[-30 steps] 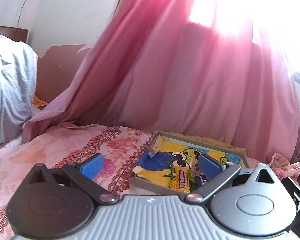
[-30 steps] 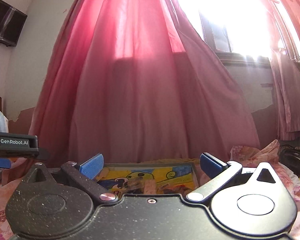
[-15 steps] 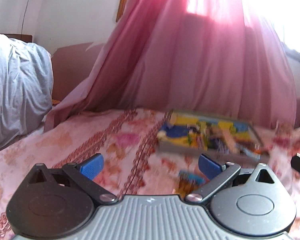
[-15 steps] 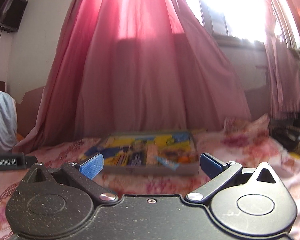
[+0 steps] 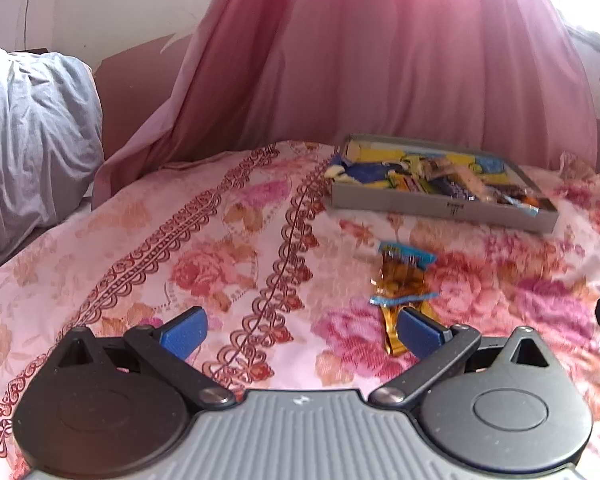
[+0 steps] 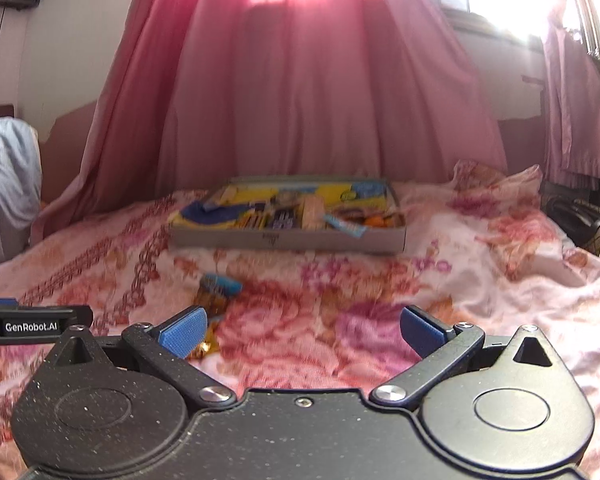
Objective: Organize snacks
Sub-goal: 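Lift both tools back from the tray toward the last loose snacks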
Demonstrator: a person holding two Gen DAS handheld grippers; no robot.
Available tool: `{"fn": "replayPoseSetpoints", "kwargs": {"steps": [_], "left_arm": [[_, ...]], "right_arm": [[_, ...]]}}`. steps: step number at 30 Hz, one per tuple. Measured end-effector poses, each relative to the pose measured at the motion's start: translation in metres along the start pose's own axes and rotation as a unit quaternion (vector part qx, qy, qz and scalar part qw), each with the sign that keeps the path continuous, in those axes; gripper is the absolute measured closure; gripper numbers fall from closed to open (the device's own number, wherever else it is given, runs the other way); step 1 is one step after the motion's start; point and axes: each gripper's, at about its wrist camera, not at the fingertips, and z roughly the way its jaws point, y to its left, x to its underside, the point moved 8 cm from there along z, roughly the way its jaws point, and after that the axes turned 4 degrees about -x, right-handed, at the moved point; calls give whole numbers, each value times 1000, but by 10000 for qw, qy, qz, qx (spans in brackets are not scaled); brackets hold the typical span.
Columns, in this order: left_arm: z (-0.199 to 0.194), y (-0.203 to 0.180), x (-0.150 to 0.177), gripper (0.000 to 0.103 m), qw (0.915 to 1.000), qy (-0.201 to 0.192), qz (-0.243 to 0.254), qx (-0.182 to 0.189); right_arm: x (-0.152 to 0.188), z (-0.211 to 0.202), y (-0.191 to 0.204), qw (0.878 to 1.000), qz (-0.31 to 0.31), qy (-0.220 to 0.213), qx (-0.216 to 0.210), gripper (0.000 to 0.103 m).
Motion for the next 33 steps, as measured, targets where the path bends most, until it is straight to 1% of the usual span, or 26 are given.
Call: {"fn": "replayPoseSetpoints", "kwargs": {"steps": [6, 12, 33], "left_arm": [[5, 0, 7, 0, 9998, 137, 106, -26], [9, 4, 12, 0, 9995, 295, 97, -110], [9, 11, 12, 0, 9991, 361, -10, -228]], "right_arm": [[17, 12, 9, 9992, -166, 349, -36, 1], [26, 18, 16, 9981, -245, 548, -139, 1], [29, 22, 21, 9974, -281, 623, -218, 1]]}}
